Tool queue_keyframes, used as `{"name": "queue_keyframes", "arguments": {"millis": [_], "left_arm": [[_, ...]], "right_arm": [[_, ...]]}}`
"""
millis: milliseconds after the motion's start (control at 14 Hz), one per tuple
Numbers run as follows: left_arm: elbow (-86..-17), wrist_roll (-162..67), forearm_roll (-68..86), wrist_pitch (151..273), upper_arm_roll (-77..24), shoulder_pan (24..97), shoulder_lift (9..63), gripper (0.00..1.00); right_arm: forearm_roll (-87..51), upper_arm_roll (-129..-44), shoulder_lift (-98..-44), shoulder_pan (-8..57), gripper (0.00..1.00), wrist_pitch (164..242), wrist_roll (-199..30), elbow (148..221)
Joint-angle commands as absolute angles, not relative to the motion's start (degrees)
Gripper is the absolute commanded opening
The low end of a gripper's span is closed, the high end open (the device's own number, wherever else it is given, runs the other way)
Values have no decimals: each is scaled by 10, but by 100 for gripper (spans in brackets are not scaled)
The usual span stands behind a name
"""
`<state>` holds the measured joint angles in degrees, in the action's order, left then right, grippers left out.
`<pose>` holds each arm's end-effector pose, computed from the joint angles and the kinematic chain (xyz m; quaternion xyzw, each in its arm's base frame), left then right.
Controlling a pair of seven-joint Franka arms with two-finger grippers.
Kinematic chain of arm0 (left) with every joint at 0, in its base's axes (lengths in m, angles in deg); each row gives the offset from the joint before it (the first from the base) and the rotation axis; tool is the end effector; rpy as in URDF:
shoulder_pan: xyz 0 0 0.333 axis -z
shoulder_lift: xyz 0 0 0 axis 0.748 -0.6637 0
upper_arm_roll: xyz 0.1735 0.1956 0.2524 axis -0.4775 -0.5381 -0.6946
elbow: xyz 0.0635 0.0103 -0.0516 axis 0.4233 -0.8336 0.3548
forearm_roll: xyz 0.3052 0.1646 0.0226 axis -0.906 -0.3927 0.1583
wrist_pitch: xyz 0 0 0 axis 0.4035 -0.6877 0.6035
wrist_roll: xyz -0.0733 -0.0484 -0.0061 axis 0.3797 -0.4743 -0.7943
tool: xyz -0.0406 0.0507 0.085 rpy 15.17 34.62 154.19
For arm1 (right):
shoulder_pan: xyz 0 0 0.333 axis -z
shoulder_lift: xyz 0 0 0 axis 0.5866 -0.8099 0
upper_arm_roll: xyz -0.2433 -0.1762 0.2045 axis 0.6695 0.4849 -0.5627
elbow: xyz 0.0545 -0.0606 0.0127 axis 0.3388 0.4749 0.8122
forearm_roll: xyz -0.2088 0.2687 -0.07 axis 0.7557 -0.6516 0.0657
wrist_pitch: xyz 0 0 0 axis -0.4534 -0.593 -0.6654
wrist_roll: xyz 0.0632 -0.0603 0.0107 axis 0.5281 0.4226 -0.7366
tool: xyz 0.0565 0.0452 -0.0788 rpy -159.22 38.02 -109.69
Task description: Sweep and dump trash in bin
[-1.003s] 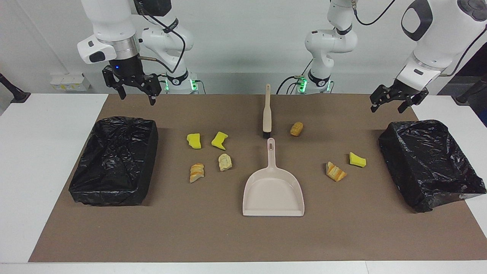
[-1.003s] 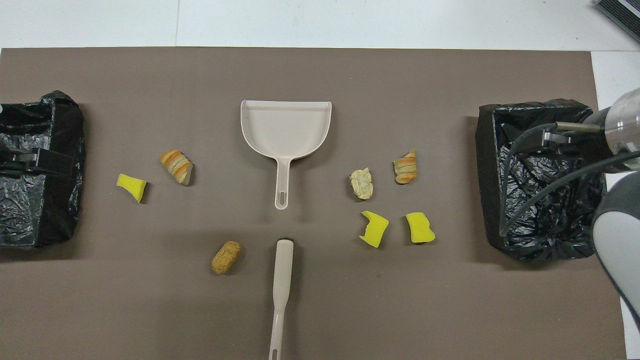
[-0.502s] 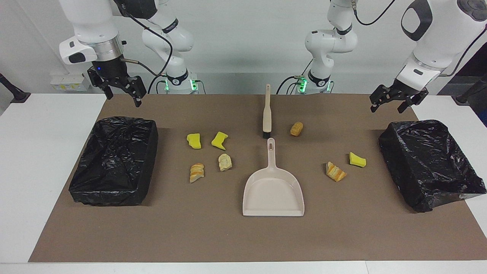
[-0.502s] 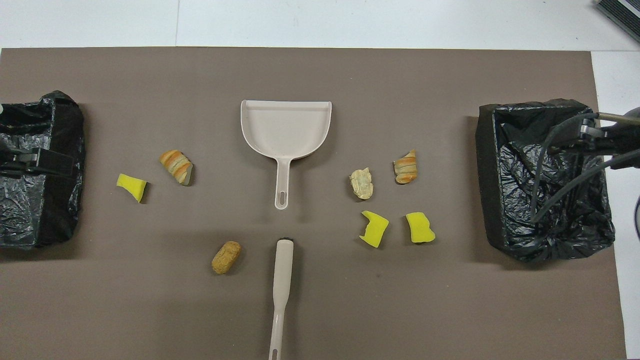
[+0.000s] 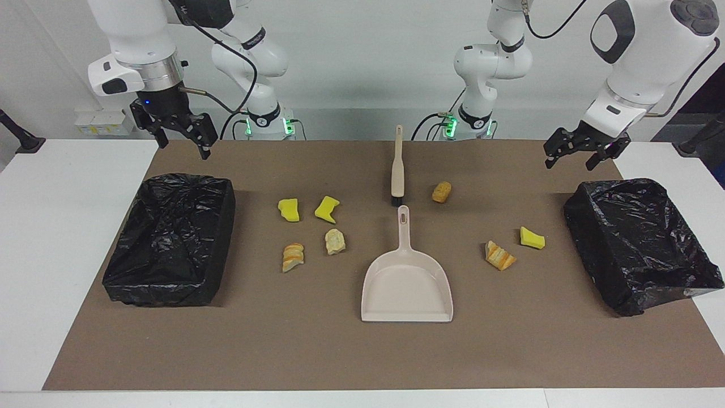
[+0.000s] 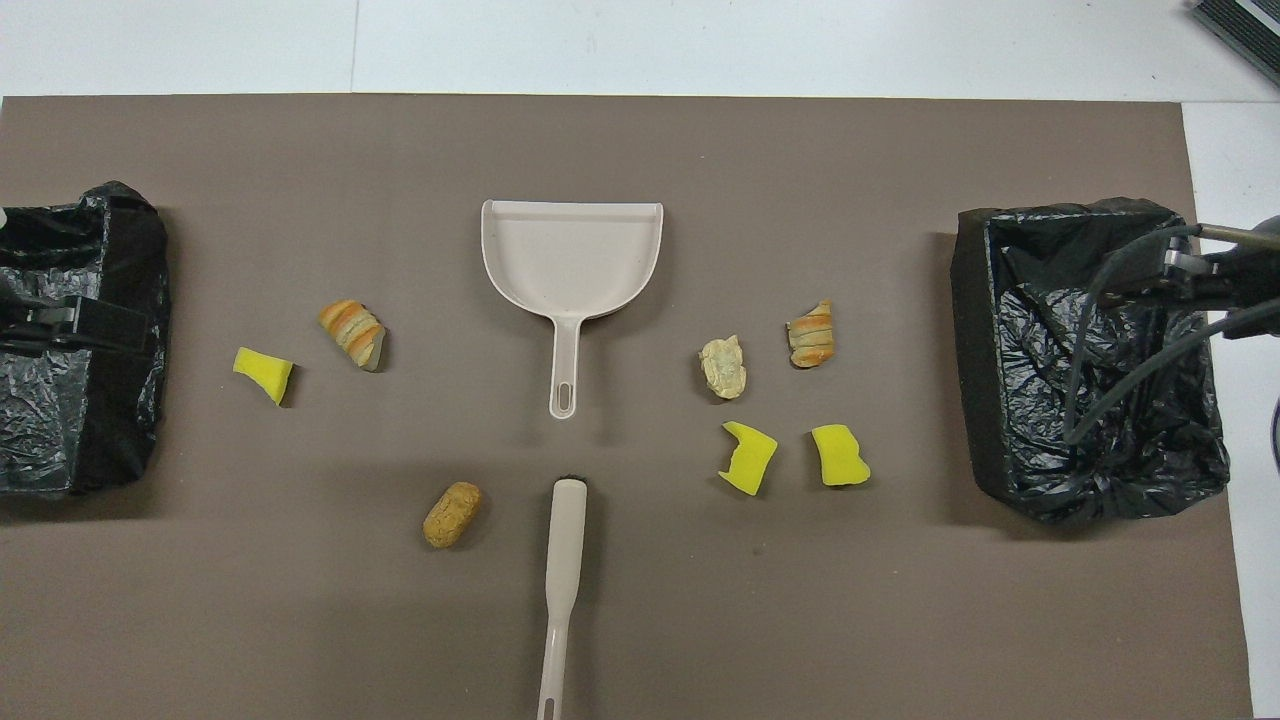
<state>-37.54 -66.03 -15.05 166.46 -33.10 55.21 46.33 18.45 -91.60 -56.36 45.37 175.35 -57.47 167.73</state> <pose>0.5071 -0.0314 0.6400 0.9981 -0.0568 -0.0176 0.0138 0.5117 0.0139 0.6925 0.9891 -0.1371 0.0309 0.0445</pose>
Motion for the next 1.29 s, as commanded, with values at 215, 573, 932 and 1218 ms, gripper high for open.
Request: {"name": "queue_keyframes", "arguments": {"millis": [215, 573, 932, 1218], "left_arm": [[-506, -579, -148, 1733, -333, 647, 515, 100], [-642, -510, -128, 1791, -331, 751, 561, 100], [-771, -511, -65, 1863, -331, 832, 604, 100], [-842, -460, -52, 1938, -332, 928, 603, 100]], "right_arm": [[175, -919, -565, 461, 100, 1751, -591, 1675], [175, -919, -565, 461, 100, 1751, -591, 1675], [175, -919, -565, 461, 100, 1751, -590, 1675], [175, -919, -565, 461, 100, 1751, -591, 1675]]}}
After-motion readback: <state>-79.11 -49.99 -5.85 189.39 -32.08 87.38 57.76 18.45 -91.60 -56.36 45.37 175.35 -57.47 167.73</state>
